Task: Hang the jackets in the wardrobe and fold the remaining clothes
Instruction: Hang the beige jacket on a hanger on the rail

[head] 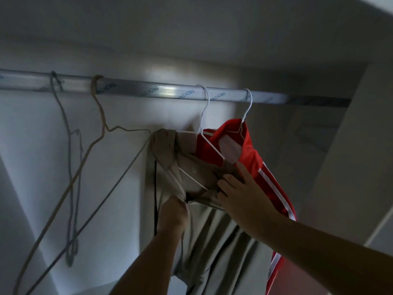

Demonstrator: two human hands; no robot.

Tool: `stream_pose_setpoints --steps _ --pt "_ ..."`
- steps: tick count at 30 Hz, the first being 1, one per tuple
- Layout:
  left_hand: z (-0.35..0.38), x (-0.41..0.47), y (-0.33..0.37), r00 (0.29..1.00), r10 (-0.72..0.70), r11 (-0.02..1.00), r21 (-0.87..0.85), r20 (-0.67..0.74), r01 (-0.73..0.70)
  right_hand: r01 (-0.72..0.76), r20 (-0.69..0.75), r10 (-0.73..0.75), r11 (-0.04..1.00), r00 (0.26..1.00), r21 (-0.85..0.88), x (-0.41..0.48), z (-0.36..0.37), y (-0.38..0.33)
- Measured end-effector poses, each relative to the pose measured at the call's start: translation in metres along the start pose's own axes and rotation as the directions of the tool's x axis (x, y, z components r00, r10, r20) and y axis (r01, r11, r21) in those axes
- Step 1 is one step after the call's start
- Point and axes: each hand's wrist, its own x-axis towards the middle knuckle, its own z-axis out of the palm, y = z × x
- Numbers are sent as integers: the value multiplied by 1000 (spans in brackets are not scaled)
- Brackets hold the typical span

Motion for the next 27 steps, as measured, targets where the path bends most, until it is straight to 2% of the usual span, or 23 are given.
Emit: stream_pose_setpoints --steps 2,3,6,8,10,14,16,18,19,21,22,23,24,25,26,27 --pt "1 10 0 996 -48 998 -46 80 52 -21 -32 23 998 999 59 -5 7 -1" --pt "1 13 1 987 -85 987 -126 133 102 -27 -46 30 997 999 68 -8 10 -1" --pt "5 20 -1 950 -193 873 -399 244 280 -19 -62 23 997 998 70 -16 18 -1" --pt "8 19 -3 926 -225 802 -482 301 352 -3 -114 14 996 993 91 -20 20 2" --pt "7 16 0 896 -251 746 -516 367 421 -10 -146 25 994 989 108 -22 21 6" --pt "-4 -4 5 863 -267 703 -525 430 479 -32 -130 46 994 991 108 -30 22 4" --pt "-12 -19 -2 853 -255 705 -515 456 487 52 -144 -37 993 989 103 -37 29 -12" --pt "-23 -34 -12 852 -266 774 -427 452 468 179 -239 -145 976 960 127 -39 39 -38" --pt "-29 -39 -17 840 -288 777 -401 460 486 210 -284 -162 967 945 148 -38 44 -51" --pt "-40 -48 -23 813 -305 750 -400 496 526 157 -284 -90 962 955 223 -30 52 -73" --pt "-45 -52 -26 806 -304 738 -408 508 537 56 -217 6 959 976 279 -24 53 -83" --pt "-49 -56 -29 802 -299 728 -420 517 542 -84 -69 122 911 990 405 -18 56 -92" --pt "-53 -60 -33 802 -290 722 -431 522 541 -253 114 228 801 967 542 -13 59 -100" --pt "-55 -63 -37 805 -279 724 -436 524 534 -429 305 302 608 903 668 -9 60 -106" --pt "-57 -67 -40 811 -267 734 -435 520 521 -561 451 348 357 822 747 -5 61 -112" --pt "-58 -70 -44 822 -253 751 -432 510 499 -621 541 378 130 751 773 0 63 -116"
